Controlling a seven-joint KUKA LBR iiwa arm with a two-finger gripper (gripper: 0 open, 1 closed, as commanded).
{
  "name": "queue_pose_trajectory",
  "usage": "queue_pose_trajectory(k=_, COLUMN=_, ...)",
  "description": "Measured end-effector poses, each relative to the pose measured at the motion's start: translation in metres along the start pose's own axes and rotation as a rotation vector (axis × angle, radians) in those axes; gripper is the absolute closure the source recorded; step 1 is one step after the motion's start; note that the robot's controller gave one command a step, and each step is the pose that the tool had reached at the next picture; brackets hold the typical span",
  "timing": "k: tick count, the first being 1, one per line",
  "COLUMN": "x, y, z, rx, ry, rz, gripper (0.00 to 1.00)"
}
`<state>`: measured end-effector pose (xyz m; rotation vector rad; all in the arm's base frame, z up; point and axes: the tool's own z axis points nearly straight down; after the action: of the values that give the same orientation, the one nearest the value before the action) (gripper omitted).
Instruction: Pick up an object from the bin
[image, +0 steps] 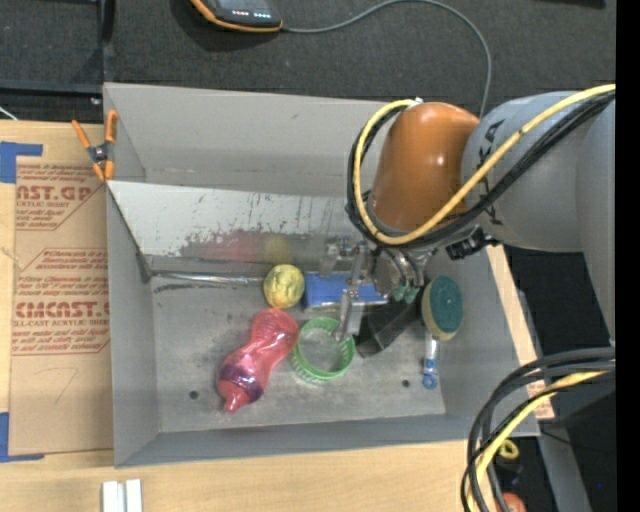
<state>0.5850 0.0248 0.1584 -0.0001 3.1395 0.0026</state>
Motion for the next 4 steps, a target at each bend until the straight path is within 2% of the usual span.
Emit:
queue_pose_trajectory(k=1, x=0.0, y=0.0, z=0.0, rx=0.0, ry=0.0, rz=0.0, gripper=0.0)
queue_pose_trajectory(k=2, x=0.013, y=0.002, z=-0.129, rx=0.0, ry=0.0, rz=-0.021, gripper=0.0)
queue_pose_trajectory(k=3, x=0.012, y=0.003, z=-0.16, rx=0.0, ry=0.0, rz=-0.017, gripper=0.0)
queue_pose_trajectory(k=4, x=0.017, y=0.013, z=-0.102, rx=-0.001, ry=-0.004, rz=0.016, gripper=0.0)
